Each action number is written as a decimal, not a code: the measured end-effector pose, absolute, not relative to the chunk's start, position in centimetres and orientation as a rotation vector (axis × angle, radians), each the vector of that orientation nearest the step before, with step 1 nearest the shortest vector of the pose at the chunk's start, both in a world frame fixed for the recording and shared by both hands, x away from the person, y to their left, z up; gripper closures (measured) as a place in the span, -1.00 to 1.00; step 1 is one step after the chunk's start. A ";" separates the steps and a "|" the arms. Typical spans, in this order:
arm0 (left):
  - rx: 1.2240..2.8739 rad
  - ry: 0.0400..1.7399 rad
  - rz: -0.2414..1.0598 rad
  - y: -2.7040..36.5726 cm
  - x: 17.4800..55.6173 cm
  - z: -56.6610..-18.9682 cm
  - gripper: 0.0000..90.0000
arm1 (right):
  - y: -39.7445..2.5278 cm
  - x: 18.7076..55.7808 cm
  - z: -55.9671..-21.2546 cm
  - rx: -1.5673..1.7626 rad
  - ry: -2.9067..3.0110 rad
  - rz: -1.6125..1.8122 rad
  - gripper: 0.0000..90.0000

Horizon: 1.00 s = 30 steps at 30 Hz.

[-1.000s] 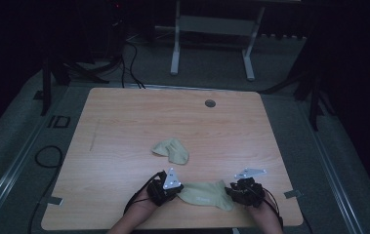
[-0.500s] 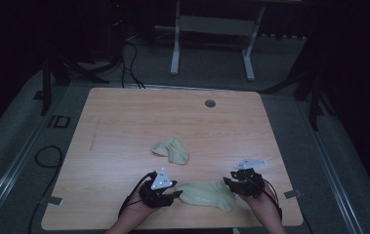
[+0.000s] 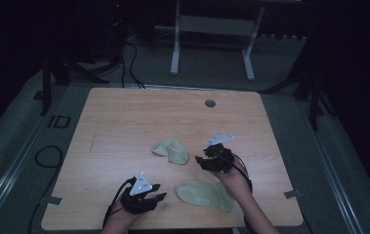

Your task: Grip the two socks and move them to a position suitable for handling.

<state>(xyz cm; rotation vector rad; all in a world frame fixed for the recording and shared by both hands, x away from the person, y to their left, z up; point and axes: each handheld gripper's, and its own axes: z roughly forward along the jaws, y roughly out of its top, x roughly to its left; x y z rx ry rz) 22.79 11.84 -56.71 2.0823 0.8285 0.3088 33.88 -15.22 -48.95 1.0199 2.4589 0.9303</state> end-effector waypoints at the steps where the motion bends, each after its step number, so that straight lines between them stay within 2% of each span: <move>1: 2.087 0.834 0.312 12.0 22.7 -56.8 0.32 | -14.0 34.5 -48.9 1.008 2.463 0.936 0.23; 5: 2.088 0.856 0.308 12.6 22.3 -57.2 0.32 | -11.4 35.9 -48.9 0.989 2.489 0.959 0.23; 12: 2.065 0.863 0.311 13.3 21.6 -57.2 0.32 | -7.2 38.2 -50.0 0.962 2.518 0.969 0.05; 17: 2.056 0.870 0.324 13.5 21.6 -57.1 0.31 | -4.2 40.4 -52.5 1.016 2.498 0.860 -0.08; 22: 2.074 0.892 0.349 13.2 21.5 -57.4 0.16 | -3.5 41.7 -54.7 1.077 2.490 0.799 -0.07; 25: 2.071 0.900 0.354 13.2 21.4 -57.4 0.13 | -3.3 41.6 -55.4 1.071 2.484 0.800 0.10; 28: 2.066 0.910 0.354 13.3 21.5 -57.4 0.09 | -3.2 41.4 -55.2 1.045 2.488 0.783 0.60; 30: 2.065 0.911 0.355 13.3 21.5 -57.4 0.09 | -3.1 41.3 -55.1 1.030 2.495 0.758 0.76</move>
